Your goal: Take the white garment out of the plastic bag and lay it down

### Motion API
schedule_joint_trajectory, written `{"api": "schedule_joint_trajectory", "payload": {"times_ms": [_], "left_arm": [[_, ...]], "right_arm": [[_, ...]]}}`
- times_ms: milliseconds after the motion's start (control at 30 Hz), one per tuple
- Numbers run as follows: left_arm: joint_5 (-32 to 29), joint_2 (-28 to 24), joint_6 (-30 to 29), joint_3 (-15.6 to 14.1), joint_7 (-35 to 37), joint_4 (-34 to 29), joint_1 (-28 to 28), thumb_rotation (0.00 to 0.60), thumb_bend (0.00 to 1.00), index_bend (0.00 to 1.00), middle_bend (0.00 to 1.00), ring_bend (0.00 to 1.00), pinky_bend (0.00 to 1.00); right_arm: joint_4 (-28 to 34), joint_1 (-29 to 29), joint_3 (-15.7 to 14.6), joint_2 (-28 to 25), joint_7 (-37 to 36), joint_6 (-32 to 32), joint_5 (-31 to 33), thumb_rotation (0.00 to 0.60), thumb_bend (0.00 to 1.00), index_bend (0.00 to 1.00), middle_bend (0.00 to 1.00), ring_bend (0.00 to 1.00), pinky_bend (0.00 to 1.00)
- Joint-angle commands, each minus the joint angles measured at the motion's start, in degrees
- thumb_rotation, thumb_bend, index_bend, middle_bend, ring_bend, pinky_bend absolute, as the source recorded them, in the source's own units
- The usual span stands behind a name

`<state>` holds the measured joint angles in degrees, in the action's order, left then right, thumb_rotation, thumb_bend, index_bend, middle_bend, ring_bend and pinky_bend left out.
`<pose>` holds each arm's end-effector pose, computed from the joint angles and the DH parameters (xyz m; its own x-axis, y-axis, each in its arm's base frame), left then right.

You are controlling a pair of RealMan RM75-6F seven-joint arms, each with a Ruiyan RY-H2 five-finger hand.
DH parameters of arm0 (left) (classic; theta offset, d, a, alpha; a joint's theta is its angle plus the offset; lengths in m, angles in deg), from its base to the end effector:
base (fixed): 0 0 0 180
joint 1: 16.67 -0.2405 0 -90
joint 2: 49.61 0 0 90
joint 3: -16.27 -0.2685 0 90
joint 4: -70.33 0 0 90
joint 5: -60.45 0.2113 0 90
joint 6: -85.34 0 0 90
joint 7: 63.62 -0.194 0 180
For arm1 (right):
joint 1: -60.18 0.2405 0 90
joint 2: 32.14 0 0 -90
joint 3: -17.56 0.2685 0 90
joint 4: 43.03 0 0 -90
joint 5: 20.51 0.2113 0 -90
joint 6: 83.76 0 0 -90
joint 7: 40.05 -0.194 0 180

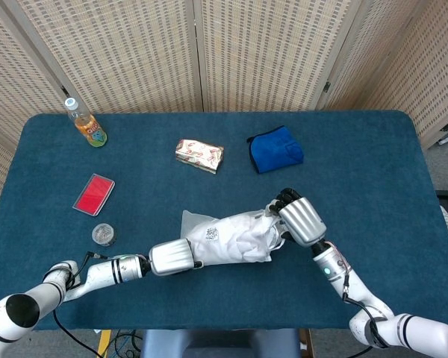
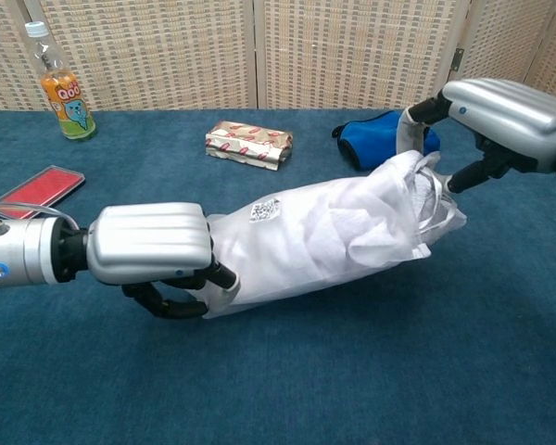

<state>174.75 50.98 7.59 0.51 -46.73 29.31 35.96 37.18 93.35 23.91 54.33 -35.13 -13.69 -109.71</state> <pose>-0.1303 0.3440 -0.0930 0.6736 -0.0632 0.7364 0.1575 -0.9612 -0.2265 -0.1631 -0.3592 0.0095 0.3786 -0.0370 0.9248 -0.8030 -0.5101 0.3082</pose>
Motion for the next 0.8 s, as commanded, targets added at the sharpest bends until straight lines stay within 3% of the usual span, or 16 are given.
{"api": "schedule_joint_trajectory", "payload": {"times_ms": [33, 800], "left_arm": [[-0.11, -0.31, 0.01, -0.14, -0.16, 0.02, -0.29, 0.6, 0.47, 0.58, 1.0, 0.93, 0.81], [-3.22, -4.8, 2.44, -0.05, -0.52, -0.68, -2.91, 0.6, 0.48, 0.59, 1.0, 0.93, 0.81]], "right_arm": [[-0.03, -0.13, 0.03, -0.25, -0.24, 0.3, -0.08, 0.6, 0.68, 0.9, 0.53, 0.37, 0.27], [1.62, -2.13, 1.35, -5.37, -4.02, 4.25, -0.14, 0.6, 0.68, 0.93, 0.56, 0.41, 0.27]]}}
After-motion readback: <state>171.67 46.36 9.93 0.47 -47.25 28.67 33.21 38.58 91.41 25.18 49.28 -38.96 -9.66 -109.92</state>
